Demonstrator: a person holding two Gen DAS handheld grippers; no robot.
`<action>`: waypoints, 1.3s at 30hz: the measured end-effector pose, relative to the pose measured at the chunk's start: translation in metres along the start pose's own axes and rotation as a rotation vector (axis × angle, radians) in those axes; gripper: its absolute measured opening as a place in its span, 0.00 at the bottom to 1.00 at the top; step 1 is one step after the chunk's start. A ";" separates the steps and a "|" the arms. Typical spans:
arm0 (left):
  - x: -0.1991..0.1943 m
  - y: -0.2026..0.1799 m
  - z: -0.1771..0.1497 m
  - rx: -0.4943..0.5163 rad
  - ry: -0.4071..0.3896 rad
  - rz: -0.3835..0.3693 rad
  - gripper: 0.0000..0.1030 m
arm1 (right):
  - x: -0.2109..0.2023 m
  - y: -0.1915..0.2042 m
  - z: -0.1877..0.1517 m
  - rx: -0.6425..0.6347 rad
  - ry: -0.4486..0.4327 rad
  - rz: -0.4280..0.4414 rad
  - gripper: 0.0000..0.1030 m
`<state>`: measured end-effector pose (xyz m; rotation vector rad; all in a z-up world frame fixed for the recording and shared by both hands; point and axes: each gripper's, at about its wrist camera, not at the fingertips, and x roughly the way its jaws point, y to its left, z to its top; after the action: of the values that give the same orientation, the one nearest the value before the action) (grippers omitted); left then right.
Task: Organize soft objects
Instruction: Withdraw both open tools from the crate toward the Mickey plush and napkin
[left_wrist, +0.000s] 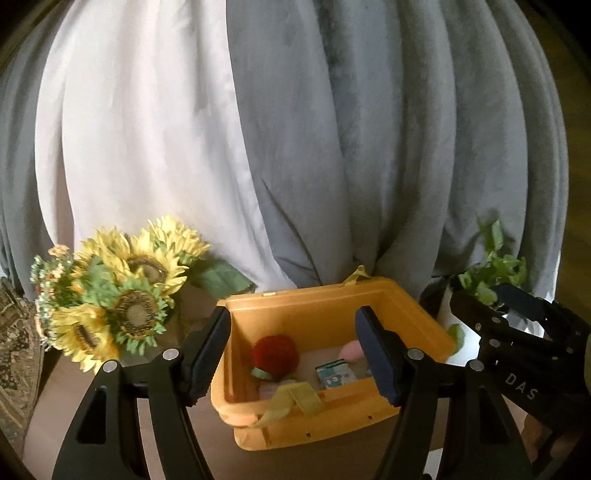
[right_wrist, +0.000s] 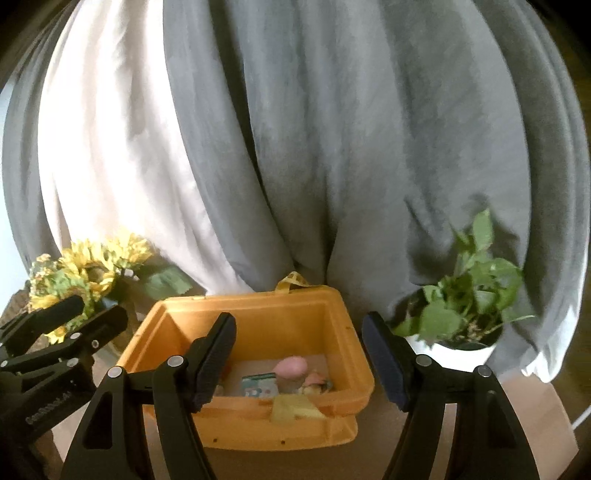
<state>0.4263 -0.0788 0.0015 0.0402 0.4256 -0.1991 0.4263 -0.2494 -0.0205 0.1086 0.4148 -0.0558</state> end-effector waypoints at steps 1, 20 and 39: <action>-0.005 -0.001 0.000 0.002 -0.003 0.000 0.68 | -0.007 0.000 0.000 0.001 -0.005 -0.004 0.70; -0.093 -0.024 -0.035 0.007 0.005 -0.016 0.71 | -0.103 -0.011 -0.032 0.023 -0.035 -0.050 0.70; -0.122 -0.103 -0.094 -0.027 0.099 0.104 0.72 | -0.120 -0.078 -0.072 -0.056 0.038 0.078 0.70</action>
<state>0.2586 -0.1501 -0.0335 0.0457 0.5240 -0.0892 0.2819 -0.3148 -0.0443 0.0708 0.4493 0.0350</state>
